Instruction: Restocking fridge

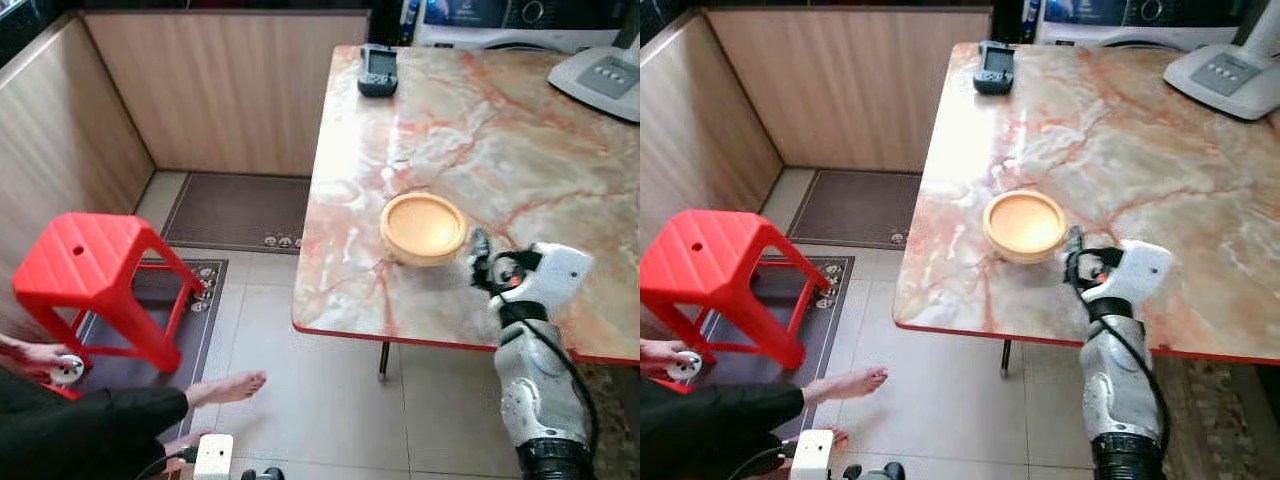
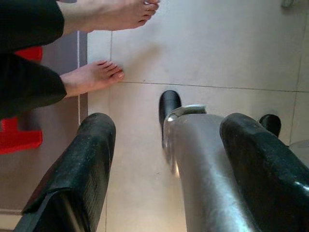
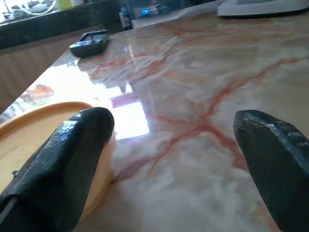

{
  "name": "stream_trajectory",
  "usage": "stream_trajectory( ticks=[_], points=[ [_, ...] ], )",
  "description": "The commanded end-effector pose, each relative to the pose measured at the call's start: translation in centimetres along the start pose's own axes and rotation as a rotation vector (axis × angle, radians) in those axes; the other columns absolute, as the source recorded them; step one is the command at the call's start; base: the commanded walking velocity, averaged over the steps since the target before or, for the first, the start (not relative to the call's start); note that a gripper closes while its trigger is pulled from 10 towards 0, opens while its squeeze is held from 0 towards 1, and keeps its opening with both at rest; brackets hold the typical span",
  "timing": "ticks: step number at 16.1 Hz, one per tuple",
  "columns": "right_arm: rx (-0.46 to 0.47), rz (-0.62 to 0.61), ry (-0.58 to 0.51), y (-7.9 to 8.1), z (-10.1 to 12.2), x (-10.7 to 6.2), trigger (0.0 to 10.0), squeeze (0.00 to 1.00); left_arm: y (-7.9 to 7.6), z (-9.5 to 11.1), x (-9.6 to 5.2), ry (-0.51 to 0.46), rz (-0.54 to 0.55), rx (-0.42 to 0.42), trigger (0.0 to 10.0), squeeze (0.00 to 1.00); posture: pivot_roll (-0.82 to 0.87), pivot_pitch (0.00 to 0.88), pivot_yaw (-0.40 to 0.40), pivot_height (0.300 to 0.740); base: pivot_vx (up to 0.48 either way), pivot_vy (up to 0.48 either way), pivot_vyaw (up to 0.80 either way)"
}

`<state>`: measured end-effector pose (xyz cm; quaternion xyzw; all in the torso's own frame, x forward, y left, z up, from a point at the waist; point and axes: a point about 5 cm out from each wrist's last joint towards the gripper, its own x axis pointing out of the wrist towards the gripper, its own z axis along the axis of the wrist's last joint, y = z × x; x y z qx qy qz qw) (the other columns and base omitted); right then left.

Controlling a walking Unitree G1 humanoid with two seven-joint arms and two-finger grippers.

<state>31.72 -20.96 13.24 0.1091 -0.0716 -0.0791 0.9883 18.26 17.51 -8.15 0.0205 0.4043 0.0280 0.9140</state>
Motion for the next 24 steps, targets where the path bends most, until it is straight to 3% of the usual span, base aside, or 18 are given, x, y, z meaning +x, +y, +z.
stream_trajectory(
  ticks=[1, 2, 9, 19, 21, 22, 23, 24],
  points=[
    [0.005, -0.009, 0.001, -0.1, -0.1, 0.0, 10.0, 0.0, 1.0, -1.5, -0.5, 0.032, -0.001, -0.001, 10.0, 0.0, 0.11, 0.159, -0.031, 0.74, 0.0, 0.0, 0.0],
    [0.008, -0.001, -0.007, 0.0, 0.0, 0.0, 10.0, 0.0, 2.4, -1.8, -0.8, 0.015, 0.004, -0.001, 10.0, 0.0, 0.1, 0.152, -0.032, 0.74, 0.0, 0.0, 0.0],
    [0.014, 0.042, -0.023, 0.9, 0.1, 0.0, 10.0, 0.0, 2.2, -1.3, -0.7, -0.008, -0.007, -0.001, 10.0, 0.0, 0.1, 0.157, -0.035, 0.74, 0.176, 0.0, 0.3],
    [0.02, 0.028, -0.046, 0.6, 0.6, 0.0, 10.0, 0.0, 2.6, -1.8, -0.9, 0.015, 0.001, -0.014, 10.0, 0.0, 0.1, 0.167, -0.035, 0.74, 0.099, 0.0, 0.0],
    [0.016, 0.04, -0.051, 0.3, 0.9, -0.3, 10.0, 0.0, 2.6, -1.9, -0.9, 0.017, 0.0, -0.013, 10.0, 0.0, 0.09, 0.17, -0.038, 0.74, 0.0, 0.0, 0.0],
    [-0.002, 0.023, -0.053, -0.9, 1.3, -0.7, 10.0, 0.0, 2.6, -1.9, -0.9, 0.017, 0.001, -0.015, 10.0, 0.0, 0.09, 0.175, -0.041, 0.74, 0.0, 0.0, 0.0],
    [-0.002, 0.023, -0.053, -0.9, 1.3, -0.7, 10.0, 0.0, 2.6, -1.9, -0.9, 0.017, 0.001, -0.015, 10.0, 0.0, 0.09, 0.175, -0.041, 0.74, 0.0, 0.0, 0.0],
    [-0.014, -0.012, -0.078, -2.4, 2.2, -0.8, 10.0, 0.0, 2.5, -2.0, -0.9, 0.019, 0.001, -0.017, 10.0, 0.0, 0.09, 0.179, -0.042, 0.74, 0.0, 0.0, 0.0]
  ],
)
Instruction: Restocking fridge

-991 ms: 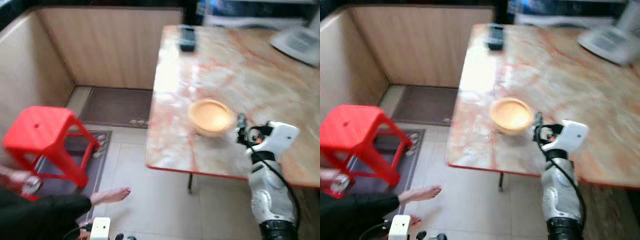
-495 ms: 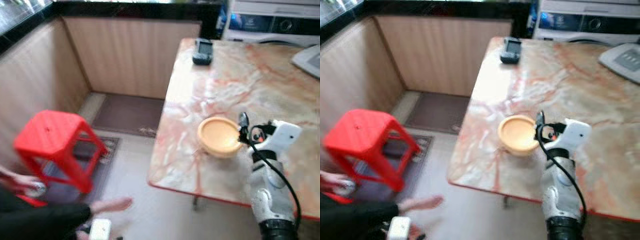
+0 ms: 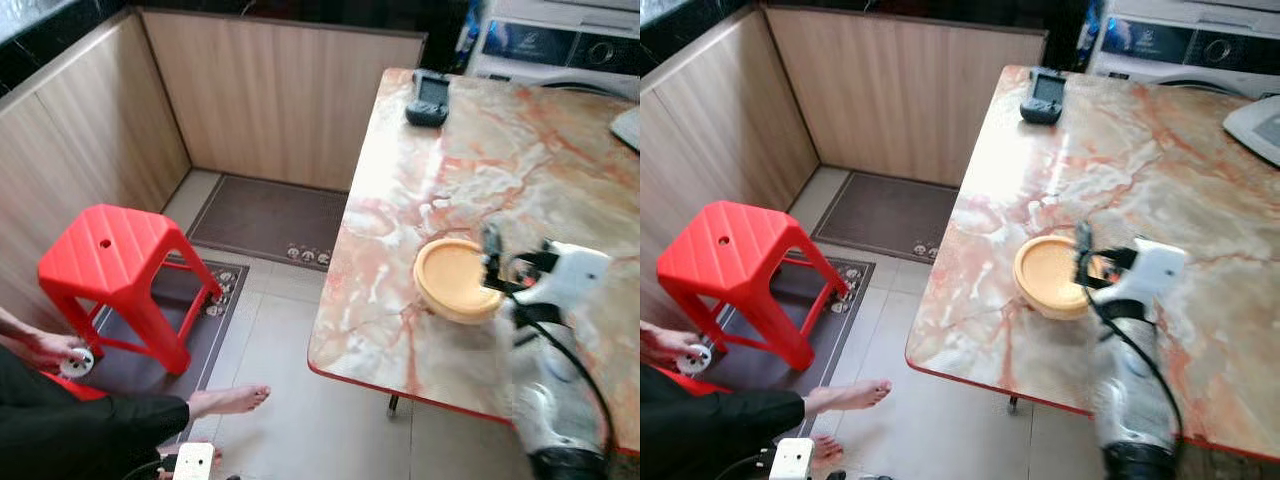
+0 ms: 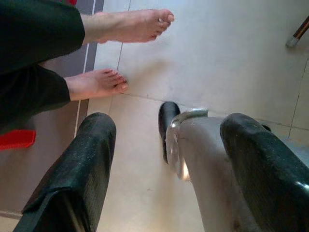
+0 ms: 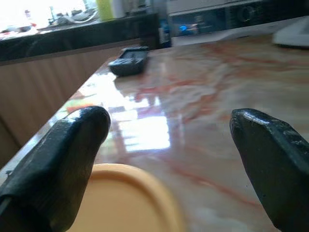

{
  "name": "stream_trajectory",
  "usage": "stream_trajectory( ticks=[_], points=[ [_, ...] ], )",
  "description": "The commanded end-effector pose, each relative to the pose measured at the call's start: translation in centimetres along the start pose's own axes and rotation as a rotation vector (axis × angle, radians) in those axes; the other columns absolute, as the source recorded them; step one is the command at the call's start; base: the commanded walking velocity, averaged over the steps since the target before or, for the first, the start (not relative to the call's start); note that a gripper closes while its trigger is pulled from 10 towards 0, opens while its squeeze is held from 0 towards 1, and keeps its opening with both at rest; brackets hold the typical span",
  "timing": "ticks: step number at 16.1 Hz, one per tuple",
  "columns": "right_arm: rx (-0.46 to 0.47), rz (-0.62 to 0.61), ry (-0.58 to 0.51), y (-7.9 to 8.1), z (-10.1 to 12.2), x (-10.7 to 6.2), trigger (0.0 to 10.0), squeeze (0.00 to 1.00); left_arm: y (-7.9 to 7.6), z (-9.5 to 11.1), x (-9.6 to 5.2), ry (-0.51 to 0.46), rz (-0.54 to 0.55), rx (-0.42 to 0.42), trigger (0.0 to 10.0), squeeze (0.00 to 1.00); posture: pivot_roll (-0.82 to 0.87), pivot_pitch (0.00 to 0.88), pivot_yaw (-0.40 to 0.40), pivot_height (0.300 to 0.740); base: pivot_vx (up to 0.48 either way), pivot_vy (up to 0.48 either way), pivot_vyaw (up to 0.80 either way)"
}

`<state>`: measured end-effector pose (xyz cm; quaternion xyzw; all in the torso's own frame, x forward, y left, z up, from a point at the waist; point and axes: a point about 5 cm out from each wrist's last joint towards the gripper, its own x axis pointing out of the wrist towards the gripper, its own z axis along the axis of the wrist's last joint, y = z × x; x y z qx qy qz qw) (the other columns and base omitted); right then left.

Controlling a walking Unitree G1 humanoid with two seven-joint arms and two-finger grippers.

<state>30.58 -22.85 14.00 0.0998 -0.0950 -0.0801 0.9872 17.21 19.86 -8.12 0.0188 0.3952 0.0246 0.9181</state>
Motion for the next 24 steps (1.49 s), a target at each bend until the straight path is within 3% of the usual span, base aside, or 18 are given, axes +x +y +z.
stream_trajectory(
  ticks=[1, 3, 4, 7, 9, 12, 13, 19, 24],
  points=[
    [-0.001, -0.022, -0.038, -0.9, 1.2, 0.0, 10.0, 0.0, 0.1, -1.3, -0.4, 0.041, 0.009, -0.016, 10.0, 0.0, 0.09, 0.179, -0.042, 0.74, 0.0, 0.0, 0.0],
    [-0.029, 0.043, -0.064, -1.0, 2.9, 0.1, 10.0, 0.0, 0.1, -1.6, -0.5, 0.05, 0.007, -0.015, 10.0, 0.0, 0.09, 0.179, -0.042, 0.74, 0.0, 0.0, 0.0],
    [-0.057, 0.138, -0.055, -0.7, 3.5, -0.2, 10.0, 0.0, 0.1, -1.5, -0.5, 0.05, 0.007, -0.017, 10.0, 0.0, 0.09, 0.18, -0.044, 0.74, 0.0, 0.0, 0.0],
    [-0.087, 0.277, 0.025, -1.0, 3.3, -1.3, 10.0, 0.0, 0.2, -1.5, -0.5, 0.051, 0.006, -0.017, 10.0, 0.0, 0.08, 0.178, -0.044, 0.74, 0.0, 0.0, 0.0],
    [-0.198, 0.328, 0.1, -1.8, 2.6, -2.2, 10.0, 0.0, 0.1, -1.4, -0.4, 0.051, 0.003, -0.016, 10.0, 0.0, 0.08, 0.177, -0.042, 0.74, 0.0, 0.0, 0.0],
    [-0.22, 0.268, 0.138, -2.9, 2.3, -2.3, 10.0, 0.0, 0.1, -1.4, -0.4, 0.054, 0.001, -0.013, 10.0, 0.0, 0.07, 0.172, -0.041, 0.74, 0.0, 0.0, 0.0],
    [-0.249, 0.247, 0.196, -3.7, 1.1, -2.7, 10.0, 0.0, 0.1, -1.5, -0.4, 0.055, 0.0, -0.012, 10.0, 0.0, 0.08, 0.161, -0.041, 0.74, 0.0, 0.0, 0.0],
    [-0.27, 0.268, 0.294, -5.0, -0.4, -3.9, 10.0, 0.0, 0.1, -1.5, -0.4, 0.059, -0.002, -0.012, 10.0, 0.0, 0.07, 0.161, -0.043, 0.74, 0.0, 0.0, 0.0],
    [-0.265, 0.288, 0.282, -4.2, -0.6, -3.2, 10.0, 0.0, 0.1, -1.6, -0.5, 0.066, 0.002, -0.014, 10.0, 0.0, 0.08, 0.167, -0.048, 0.74, 0.0, 0.0, 0.0]
  ],
)
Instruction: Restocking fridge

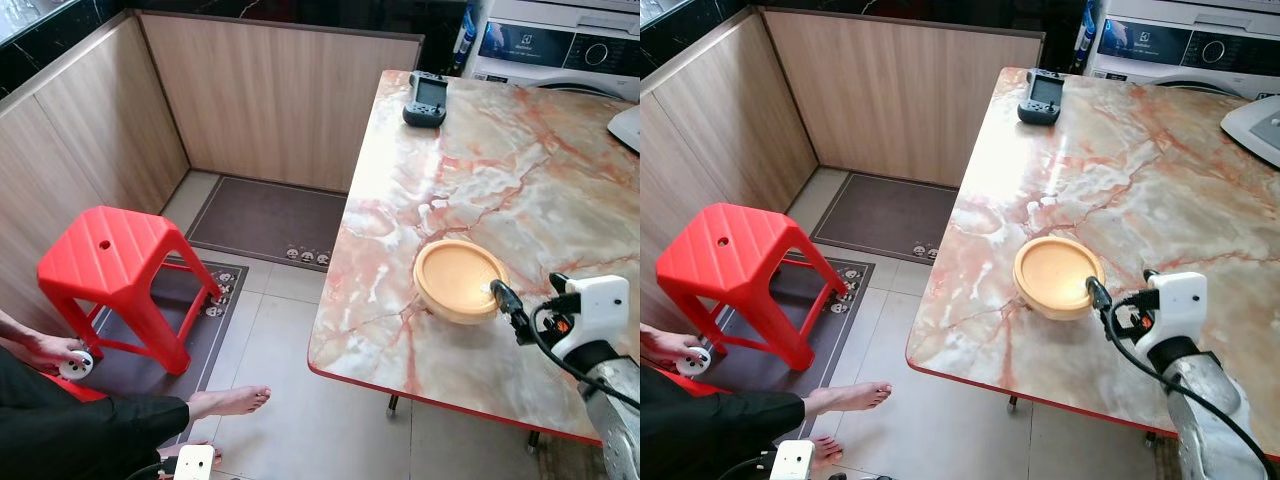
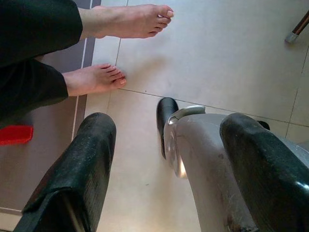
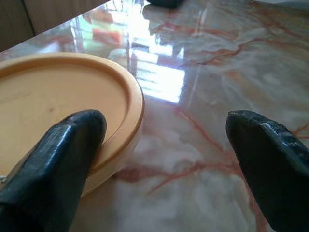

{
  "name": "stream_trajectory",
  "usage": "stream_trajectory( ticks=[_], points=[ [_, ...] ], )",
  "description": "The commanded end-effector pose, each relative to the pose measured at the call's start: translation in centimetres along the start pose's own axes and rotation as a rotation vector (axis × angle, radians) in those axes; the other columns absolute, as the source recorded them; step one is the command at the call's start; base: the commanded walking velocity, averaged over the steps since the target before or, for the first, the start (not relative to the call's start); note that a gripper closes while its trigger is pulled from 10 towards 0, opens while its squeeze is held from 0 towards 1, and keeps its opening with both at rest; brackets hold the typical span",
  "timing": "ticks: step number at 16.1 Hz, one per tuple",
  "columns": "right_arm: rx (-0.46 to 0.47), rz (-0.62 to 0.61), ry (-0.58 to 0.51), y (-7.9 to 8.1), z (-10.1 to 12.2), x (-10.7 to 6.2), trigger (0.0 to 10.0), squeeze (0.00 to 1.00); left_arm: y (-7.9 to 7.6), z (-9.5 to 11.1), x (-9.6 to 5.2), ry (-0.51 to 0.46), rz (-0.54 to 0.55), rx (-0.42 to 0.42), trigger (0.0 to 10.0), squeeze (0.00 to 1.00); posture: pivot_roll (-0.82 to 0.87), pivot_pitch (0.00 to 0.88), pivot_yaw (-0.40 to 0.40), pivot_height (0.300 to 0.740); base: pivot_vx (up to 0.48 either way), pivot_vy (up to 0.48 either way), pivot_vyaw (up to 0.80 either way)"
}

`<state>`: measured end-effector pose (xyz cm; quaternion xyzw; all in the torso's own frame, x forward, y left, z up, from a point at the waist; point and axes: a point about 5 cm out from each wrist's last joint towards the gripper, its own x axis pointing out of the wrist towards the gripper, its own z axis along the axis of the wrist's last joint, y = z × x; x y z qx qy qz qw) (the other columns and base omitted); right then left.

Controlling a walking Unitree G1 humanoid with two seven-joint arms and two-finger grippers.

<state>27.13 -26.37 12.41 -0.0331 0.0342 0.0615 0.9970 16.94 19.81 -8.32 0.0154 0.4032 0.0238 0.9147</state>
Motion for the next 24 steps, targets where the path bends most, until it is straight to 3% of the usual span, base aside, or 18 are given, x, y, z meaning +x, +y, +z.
stream_trajectory(
  ticks=[1, 8, 18, 24],
  points=[
    [-0.008, 0.012, 0.007, 0.5, -0.3, 0.3, 10.0, 0.0, 0.0, -1.1, -0.3, 0.039, 0.005, -0.008, 10.0, 0.0, 0.08, 0.168, -0.048, 0.74, 0.0, 0.0, 0.0],
    [-0.027, 0.175, -0.052, 4.9, 0.7, 3.5, 10.0, 0.0, -0.4, -0.6, -0.1, 0.018, 0.004, -0.01, 10.0, 0.0, 0.1, 0.165, -0.054, 0.74, 0.0, 0.0, 0.0],
    [-0.039, 0.154, -0.057, 2.7, 1.3, 2.3, 10.0, 0.0, -0.6, -0.6, -0.1, 0.021, -0.005, 0.002, 10.0, 0.0, 0.08, 0.164, -0.058, 0.74, 0.0, 0.0, 0.0],
    [-0.147, 0.172, -0.03, 2.0, 1.4, 1.9, 10.0, 0.0, -0.8, -0.4, -0.1, 0.009, -0.005, 0.005, 10.0, 0.0, 0.07, 0.165, -0.059, 0.74, 0.0, 0.0, 0.0]
  ],
)
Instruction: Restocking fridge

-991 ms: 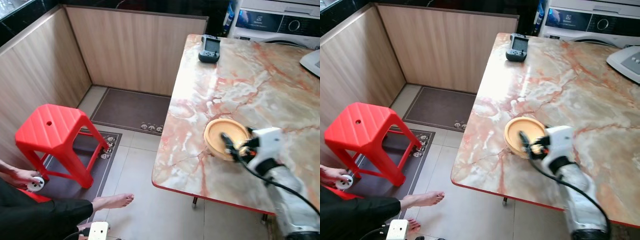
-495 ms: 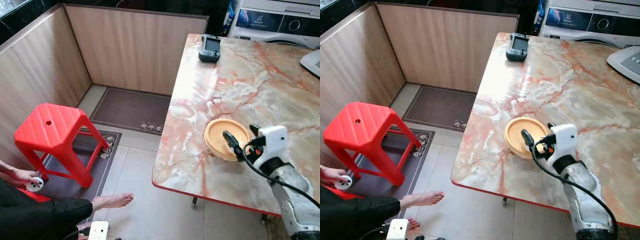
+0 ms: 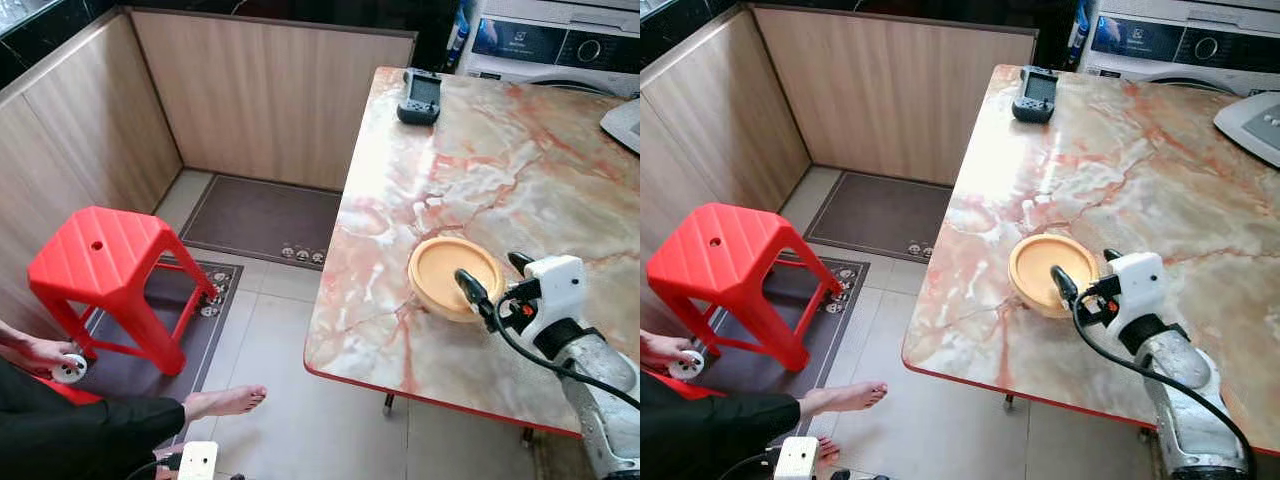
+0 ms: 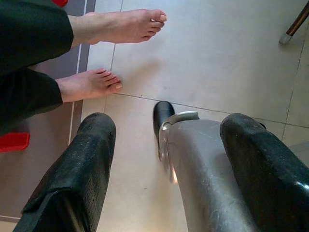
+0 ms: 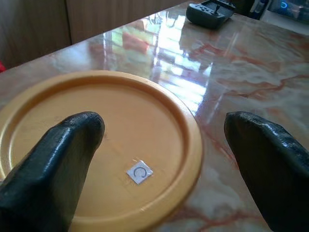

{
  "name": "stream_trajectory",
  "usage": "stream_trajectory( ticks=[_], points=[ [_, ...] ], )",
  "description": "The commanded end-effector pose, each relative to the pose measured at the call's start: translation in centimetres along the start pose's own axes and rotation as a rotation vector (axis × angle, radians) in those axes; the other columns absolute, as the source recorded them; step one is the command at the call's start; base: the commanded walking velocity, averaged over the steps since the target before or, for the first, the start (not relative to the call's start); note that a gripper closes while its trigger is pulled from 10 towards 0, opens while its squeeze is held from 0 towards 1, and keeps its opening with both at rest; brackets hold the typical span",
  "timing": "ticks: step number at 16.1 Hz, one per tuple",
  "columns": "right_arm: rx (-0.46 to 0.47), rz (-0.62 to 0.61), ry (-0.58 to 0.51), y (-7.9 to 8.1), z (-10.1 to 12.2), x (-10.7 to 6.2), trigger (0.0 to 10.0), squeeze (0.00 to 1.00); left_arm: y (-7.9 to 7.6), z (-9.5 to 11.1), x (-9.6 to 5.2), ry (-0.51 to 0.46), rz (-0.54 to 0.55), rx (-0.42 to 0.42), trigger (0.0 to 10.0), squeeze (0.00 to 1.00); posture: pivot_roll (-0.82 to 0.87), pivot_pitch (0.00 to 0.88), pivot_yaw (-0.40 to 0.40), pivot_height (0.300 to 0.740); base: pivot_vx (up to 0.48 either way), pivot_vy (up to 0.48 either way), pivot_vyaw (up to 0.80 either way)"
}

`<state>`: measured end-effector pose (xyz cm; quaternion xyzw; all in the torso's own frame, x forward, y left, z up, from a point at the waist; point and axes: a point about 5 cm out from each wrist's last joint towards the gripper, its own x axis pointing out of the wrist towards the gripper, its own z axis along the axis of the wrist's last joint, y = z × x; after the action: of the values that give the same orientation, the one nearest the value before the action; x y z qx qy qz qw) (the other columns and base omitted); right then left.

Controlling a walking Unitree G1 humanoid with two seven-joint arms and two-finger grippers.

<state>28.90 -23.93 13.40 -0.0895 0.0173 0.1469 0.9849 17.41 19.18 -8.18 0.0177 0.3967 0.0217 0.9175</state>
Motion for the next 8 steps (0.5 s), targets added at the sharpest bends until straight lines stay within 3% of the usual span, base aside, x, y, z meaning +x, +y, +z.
stream_trajectory(
  ticks=[1, 8],
  points=[
    [-0.036, 0.01, 0.007, -0.1, 0.2, -0.1, 10.0, 0.0, -0.2, -0.8, -0.3, 0.023, -0.002, -0.001, 10.0, 0.0, 0.07, 0.165, -0.059, 0.74, 0.0, 0.0, 0.0],
    [-0.178, 0.046, 0.09, 0.4, -0.6, 1.9, 10.0, 0.0, -0.2, -0.8, -0.3, 0.025, 0.003, -0.002, 10.0, 0.0, 0.08, 0.157, -0.062, 0.74, 0.0, 0.0, 0.0]
  ],
)
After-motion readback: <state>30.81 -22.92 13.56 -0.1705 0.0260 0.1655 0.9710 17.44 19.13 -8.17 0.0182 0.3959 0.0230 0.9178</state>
